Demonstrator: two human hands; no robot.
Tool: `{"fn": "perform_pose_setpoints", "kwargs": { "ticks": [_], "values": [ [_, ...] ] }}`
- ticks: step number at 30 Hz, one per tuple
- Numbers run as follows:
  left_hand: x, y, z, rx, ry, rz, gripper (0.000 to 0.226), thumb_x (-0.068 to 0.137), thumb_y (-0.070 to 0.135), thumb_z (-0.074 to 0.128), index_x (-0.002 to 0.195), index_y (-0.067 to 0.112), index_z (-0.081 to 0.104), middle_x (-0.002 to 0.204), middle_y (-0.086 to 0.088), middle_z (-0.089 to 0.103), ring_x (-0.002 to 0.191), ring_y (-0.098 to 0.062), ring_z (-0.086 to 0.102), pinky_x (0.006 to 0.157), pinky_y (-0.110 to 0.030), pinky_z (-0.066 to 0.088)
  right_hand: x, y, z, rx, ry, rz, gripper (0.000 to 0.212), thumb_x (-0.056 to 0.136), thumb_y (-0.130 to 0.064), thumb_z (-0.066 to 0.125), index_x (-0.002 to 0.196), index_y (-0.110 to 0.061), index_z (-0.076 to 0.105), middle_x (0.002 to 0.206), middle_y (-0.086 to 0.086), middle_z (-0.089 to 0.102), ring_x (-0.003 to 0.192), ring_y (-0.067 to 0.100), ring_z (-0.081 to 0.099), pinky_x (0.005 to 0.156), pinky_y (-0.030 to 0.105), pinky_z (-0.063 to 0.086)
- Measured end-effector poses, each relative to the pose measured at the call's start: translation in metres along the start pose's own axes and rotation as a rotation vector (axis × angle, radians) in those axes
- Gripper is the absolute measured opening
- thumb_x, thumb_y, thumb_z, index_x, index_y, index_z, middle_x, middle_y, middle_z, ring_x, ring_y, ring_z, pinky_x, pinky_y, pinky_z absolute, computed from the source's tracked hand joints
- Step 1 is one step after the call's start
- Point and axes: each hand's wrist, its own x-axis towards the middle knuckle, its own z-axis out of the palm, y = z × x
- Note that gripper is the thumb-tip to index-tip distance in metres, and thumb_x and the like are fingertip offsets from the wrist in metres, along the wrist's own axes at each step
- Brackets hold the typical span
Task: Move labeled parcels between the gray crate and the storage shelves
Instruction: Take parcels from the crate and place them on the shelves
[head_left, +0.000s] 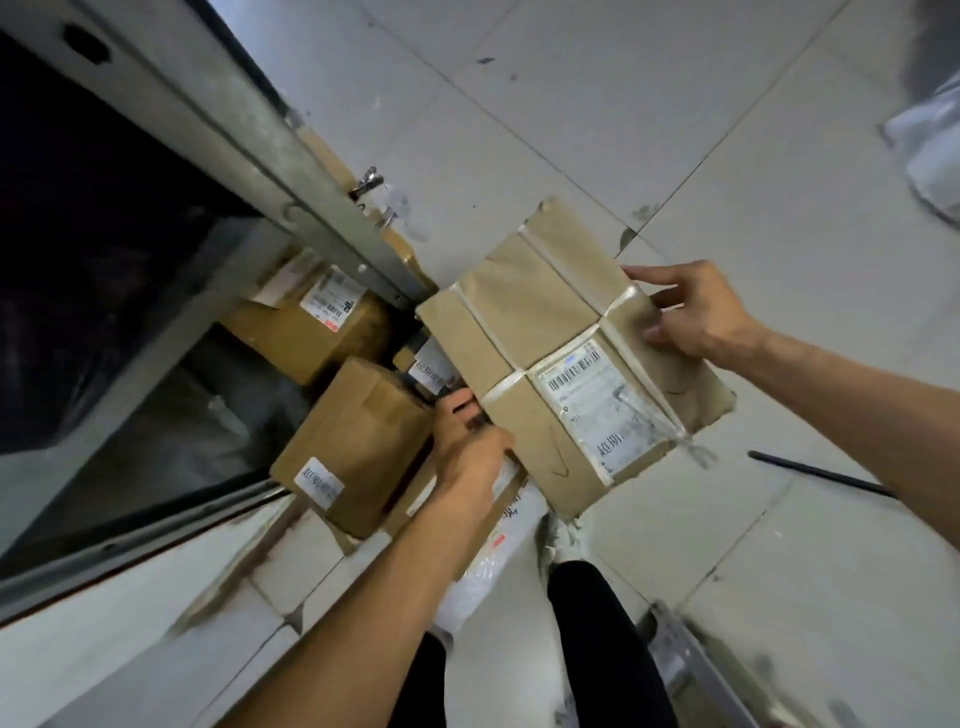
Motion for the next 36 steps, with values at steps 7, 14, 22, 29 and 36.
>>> {"fn": "perform_pose_setpoints", "kwargs": {
  "ticks": [7,14,22,29,36],
  "values": [
    [0.029,0.0,0.025,0.004,0.087,-0.092,0.056,0.077,-0.017,0.061,0.118,0.014,0.041,0.104,-0.007,0.06,0.087,-0.022,0.059,0.074,-0.032,0.051,0.06,0.003,0.025,-0.06,-0.055,-0.06,0.084,0.065,0.017,0.067,0.124,-0.043,0.062,0.105,0.003,0.069,0.103,0.015,0.063,0.093,0.031,0.052],
    [0.051,0.007,0.023,0.022,0.087,-0.241,0.053,0.064,0.009,0.068,0.115,0.004,0.053,0.113,-0.013,0.062,0.098,-0.03,0.06,0.078,-0.038,0.051,0.081,0.005,0.041,-0.118,-0.106,-0.097,0.08,0.07,0.017,0.067,0.13,-0.036,0.059,0.118,0.006,0.066,0.106,0.012,0.058,0.093,0.022,0.043],
    [0.056,0.025,0.012,0.307,-0.079,-0.153,0.042,0.084,0.009,0.062,0.125,0.007,0.054,0.127,-0.001,0.057,0.114,-0.025,0.054,0.094,-0.035,0.044,0.084,-0.002,0.048,-0.237,-0.153,-0.132,0.08,0.075,0.012,0.063,0.139,-0.032,0.05,0.13,0.009,0.061,0.119,0.02,0.057,0.1,0.023,0.043],
    [0.058,0.047,-0.015,0.877,-0.167,0.288,0.049,0.089,0.013,0.062,0.136,0.021,0.05,0.139,-0.002,0.05,0.127,-0.02,0.047,0.103,-0.03,0.039,0.063,-0.017,0.046,-0.573,-0.234,-0.196,0.071,0.088,-0.005,0.054,0.152,-0.021,0.028,0.137,0.013,0.053,0.126,0.033,0.046,0.103,0.033,0.037],
    [0.062,0.066,-0.019,1.237,-0.218,0.467,0.053,0.086,0.016,0.066,0.136,0.022,0.049,0.139,-0.002,0.048,0.124,-0.024,0.047,0.104,-0.04,0.043,0.042,-0.027,0.043,-0.794,-0.225,-0.284,0.056,0.094,-0.025,0.051,0.148,-0.021,0.033,0.133,0.014,0.05,0.123,0.033,0.043,0.097,0.041,0.042]
  ]
}}
